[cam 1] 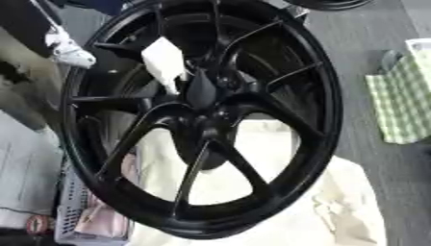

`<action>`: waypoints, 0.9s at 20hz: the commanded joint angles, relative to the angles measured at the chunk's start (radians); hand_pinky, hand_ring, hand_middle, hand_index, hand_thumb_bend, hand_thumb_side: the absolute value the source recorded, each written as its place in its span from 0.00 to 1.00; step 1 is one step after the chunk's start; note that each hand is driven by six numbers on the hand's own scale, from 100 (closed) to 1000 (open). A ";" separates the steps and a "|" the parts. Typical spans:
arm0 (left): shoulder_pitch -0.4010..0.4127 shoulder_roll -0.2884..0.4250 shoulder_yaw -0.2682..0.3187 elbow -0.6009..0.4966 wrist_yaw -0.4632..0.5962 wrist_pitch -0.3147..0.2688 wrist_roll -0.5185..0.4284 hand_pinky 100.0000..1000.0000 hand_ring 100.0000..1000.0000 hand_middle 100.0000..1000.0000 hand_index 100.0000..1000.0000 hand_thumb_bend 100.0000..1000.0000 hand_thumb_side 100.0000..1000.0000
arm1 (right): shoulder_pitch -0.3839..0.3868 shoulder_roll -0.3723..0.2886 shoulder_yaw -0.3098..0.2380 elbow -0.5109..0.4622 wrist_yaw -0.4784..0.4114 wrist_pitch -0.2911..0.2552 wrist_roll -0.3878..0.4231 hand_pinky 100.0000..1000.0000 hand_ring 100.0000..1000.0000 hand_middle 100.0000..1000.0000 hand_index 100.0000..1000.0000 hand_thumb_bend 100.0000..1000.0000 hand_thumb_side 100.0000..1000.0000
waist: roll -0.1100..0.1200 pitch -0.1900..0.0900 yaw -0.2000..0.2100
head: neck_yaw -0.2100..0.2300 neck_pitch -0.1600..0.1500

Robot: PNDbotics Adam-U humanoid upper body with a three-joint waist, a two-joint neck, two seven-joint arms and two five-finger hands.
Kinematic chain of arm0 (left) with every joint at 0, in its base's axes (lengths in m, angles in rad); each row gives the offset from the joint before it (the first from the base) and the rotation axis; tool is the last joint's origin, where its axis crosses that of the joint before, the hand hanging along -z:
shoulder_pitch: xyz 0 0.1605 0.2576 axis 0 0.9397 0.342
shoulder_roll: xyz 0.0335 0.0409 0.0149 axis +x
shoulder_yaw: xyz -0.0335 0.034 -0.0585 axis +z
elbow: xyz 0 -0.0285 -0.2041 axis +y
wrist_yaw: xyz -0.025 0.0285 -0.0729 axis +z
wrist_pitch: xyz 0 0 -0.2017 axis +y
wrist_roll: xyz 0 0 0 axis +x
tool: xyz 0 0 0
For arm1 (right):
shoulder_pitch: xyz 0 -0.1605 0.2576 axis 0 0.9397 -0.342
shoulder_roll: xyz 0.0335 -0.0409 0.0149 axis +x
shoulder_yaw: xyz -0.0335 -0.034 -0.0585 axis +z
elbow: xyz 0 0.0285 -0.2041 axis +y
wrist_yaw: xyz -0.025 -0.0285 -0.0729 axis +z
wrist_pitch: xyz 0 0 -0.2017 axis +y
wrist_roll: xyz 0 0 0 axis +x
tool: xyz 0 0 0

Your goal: Pull the pin out of the wheel hub.

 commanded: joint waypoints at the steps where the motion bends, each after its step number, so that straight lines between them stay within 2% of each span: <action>1: -0.029 -0.004 0.000 0.018 -0.017 -0.157 -0.146 0.90 0.91 0.79 0.90 0.35 0.23 | -0.005 -0.021 -0.003 -0.019 -0.005 0.206 -0.213 0.66 0.65 0.72 0.73 0.00 0.47 | -0.005 -0.025 -0.002 | 0.003 -0.013; 11: -0.022 -0.048 -0.048 0.098 -0.068 -0.203 -0.146 0.91 0.91 0.79 0.90 0.29 0.22 | -0.012 -0.013 -0.002 -0.019 -0.018 0.199 -0.213 0.66 0.64 0.72 0.73 0.00 0.47 | -0.011 -0.011 -0.010 | 0.012 -0.021; 18: -0.016 -0.070 -0.061 0.141 -0.084 -0.224 -0.146 0.91 0.91 0.80 0.90 0.26 0.21 | -0.016 -0.007 -0.003 -0.019 -0.026 0.192 -0.213 0.66 0.64 0.72 0.73 0.00 0.47 | -0.013 -0.004 -0.015 | 0.017 -0.023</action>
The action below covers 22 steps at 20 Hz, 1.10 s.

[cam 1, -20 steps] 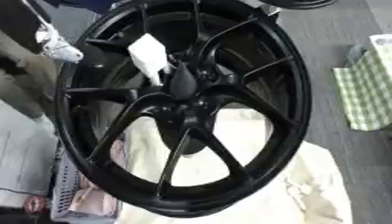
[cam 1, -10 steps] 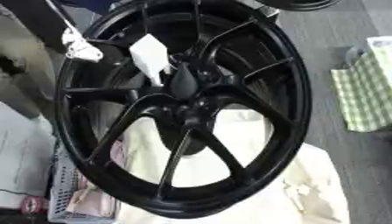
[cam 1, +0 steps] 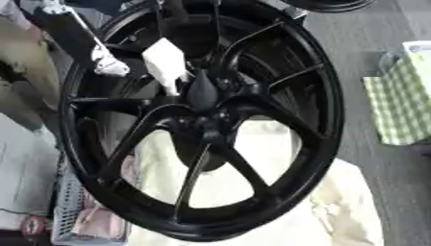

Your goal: Pull the pin out of the wheel hub.

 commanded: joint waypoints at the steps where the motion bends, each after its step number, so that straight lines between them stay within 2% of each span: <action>1: -0.011 0.004 0.004 0.012 -0.012 -0.191 -0.180 0.91 0.91 0.80 0.90 0.26 0.21 | -0.007 -0.010 -0.003 -0.019 -0.006 0.196 -0.207 0.66 0.64 0.72 0.73 0.00 0.47 | -0.001 -0.016 -0.003 | 0.004 -0.014; 7: -0.006 -0.010 -0.006 0.029 -0.026 -0.193 -0.180 0.90 0.88 0.73 0.89 0.25 0.21 | -0.010 -0.007 -0.004 -0.019 -0.012 0.189 -0.207 0.66 0.64 0.72 0.73 0.00 0.47 | -0.002 -0.010 -0.005 | 0.012 -0.014; 15: 0.005 -0.022 -0.016 0.064 -0.061 -0.213 -0.180 0.89 0.85 0.71 0.88 0.22 0.24 | -0.015 -0.002 -0.005 -0.019 -0.019 0.183 -0.207 0.66 0.64 0.72 0.73 0.00 0.47 | -0.005 -0.002 -0.008 | 0.017 -0.017; 22: 0.012 -0.033 -0.013 0.093 -0.071 -0.221 -0.180 0.88 0.84 0.74 0.87 0.20 0.23 | -0.019 0.001 -0.004 -0.019 -0.023 0.177 -0.207 0.66 0.64 0.72 0.73 0.00 0.47 | -0.006 0.001 -0.014 | 0.023 -0.020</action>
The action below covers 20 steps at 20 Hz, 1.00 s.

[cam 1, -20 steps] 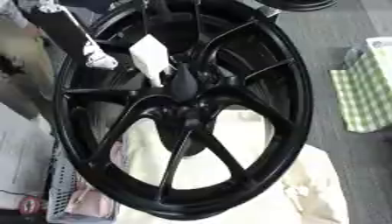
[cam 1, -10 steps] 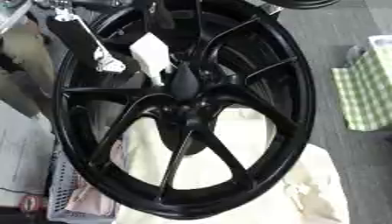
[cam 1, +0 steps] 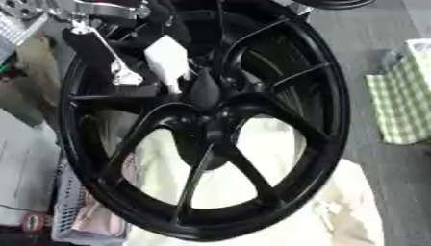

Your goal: Pull the pin out of the wheel hub.

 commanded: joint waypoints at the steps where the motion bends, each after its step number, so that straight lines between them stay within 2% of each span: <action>1: -0.013 0.005 0.010 0.006 -0.009 -0.204 -0.197 0.88 0.85 0.76 0.87 0.21 0.22 | -0.010 -0.012 -0.003 -0.019 -0.005 0.187 -0.197 0.66 0.64 0.72 0.73 0.00 0.47 | -0.001 -0.016 -0.003 | 0.004 -0.014; 5: -0.010 -0.003 0.014 0.020 -0.017 -0.206 -0.197 0.88 0.84 0.74 0.86 0.18 0.20 | -0.011 -0.010 -0.002 -0.019 -0.007 0.186 -0.197 0.66 0.64 0.72 0.73 0.00 0.47 | -0.003 -0.014 -0.006 | 0.009 -0.018; 9: -0.009 -0.010 0.017 0.025 -0.008 -0.200 -0.197 0.88 0.79 0.61 0.80 0.09 0.20 | -0.012 -0.008 -0.003 -0.019 -0.009 0.185 -0.197 0.66 0.65 0.72 0.73 0.00 0.47 | -0.004 -0.013 -0.007 | 0.010 -0.019; 14: -0.013 -0.010 0.013 0.012 0.029 -0.176 -0.197 0.86 0.72 0.50 0.72 0.00 0.19 | -0.012 -0.007 -0.005 -0.019 -0.011 0.186 -0.197 0.66 0.65 0.72 0.73 0.00 0.47 | -0.002 -0.014 -0.005 | 0.011 -0.015; 20: -0.021 -0.002 0.013 -0.019 0.084 -0.142 -0.197 0.83 0.66 0.43 0.64 0.00 0.19 | -0.010 -0.006 -0.010 -0.019 -0.009 0.193 -0.197 0.66 0.65 0.72 0.73 0.00 0.47 | -0.001 -0.016 -0.004 | 0.011 -0.011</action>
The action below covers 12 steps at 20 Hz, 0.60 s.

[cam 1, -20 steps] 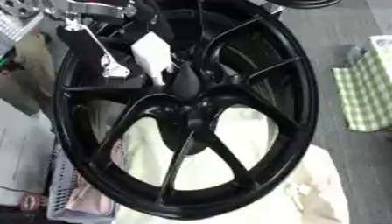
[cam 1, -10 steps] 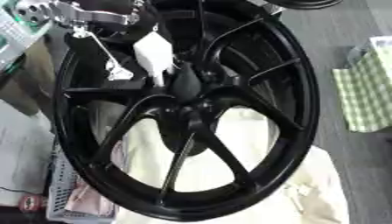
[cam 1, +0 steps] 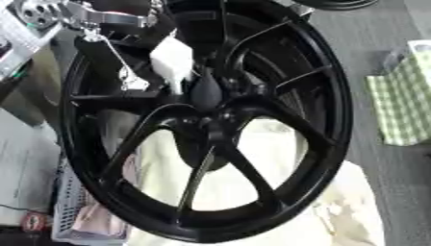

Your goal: Pull the pin out of the wheel hub.

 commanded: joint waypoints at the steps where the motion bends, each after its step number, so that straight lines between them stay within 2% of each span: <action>1: -0.029 0.019 0.013 -0.032 0.031 -0.159 -0.175 0.83 0.66 0.42 0.63 0.00 0.19 | -0.003 -0.015 -0.009 -0.019 -0.004 0.196 -0.196 0.66 0.65 0.72 0.73 0.00 0.47 | 0.001 -0.018 0.001 | 0.002 -0.007; 12: -0.037 0.023 0.024 -0.050 0.094 -0.093 -0.175 0.74 0.55 0.32 0.50 0.00 0.20 | -0.004 -0.016 -0.015 -0.019 0.001 0.204 -0.196 0.66 0.65 0.72 0.73 0.00 0.47 | 0.002 -0.023 0.003 | 0.001 -0.007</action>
